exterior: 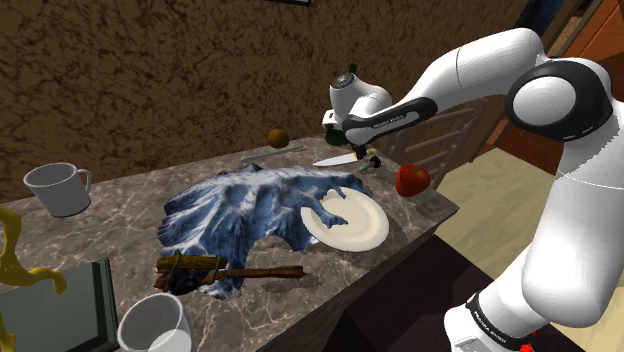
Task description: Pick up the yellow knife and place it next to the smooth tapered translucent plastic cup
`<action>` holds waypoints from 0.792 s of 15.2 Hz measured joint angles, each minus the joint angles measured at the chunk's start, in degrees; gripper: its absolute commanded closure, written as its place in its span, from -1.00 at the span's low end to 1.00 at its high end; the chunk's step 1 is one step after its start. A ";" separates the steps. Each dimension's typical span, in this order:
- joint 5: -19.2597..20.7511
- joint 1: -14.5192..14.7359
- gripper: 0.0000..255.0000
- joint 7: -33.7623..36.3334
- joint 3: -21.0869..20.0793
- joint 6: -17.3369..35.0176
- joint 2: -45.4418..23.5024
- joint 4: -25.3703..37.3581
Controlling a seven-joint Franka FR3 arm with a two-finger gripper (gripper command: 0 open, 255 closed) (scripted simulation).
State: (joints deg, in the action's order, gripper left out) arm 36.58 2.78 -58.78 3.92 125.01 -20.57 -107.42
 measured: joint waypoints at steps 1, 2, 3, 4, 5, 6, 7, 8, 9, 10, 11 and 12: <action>0.21 -0.14 -1.00 -0.03 0.11 0.52 -0.70 0.25; 0.45 -0.31 -1.00 0.04 0.25 1.15 -1.10 0.10; 0.66 -0.45 -1.00 0.16 0.38 1.73 -1.49 -0.05; 0.89 -0.59 -1.00 0.33 0.51 2.32 -1.81 -0.28; 1.10 -0.94 -1.00 0.26 0.75 3.11 -2.55 -0.11; 1.23 -1.02 -1.00 0.38 0.83 3.45 -2.84 -0.18; 1.30 -1.07 -1.00 0.43 0.87 3.65 -3.01 -0.18; 1.34 -1.08 -1.00 0.47 0.89 3.75 -3.01 -0.26; 1.36 -1.08 -1.00 0.50 0.90 3.80 -3.05 -0.27; 1.36 -1.09 -1.00 0.51 0.90 3.82 -3.08 -0.25; 1.37 -1.09 -1.00 0.51 0.90 3.83 -3.09 -0.25; 1.37 -1.09 -1.00 0.51 0.90 3.83 -3.09 -0.25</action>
State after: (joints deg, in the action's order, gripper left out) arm 37.95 1.69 -58.26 4.83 128.84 -23.66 -107.67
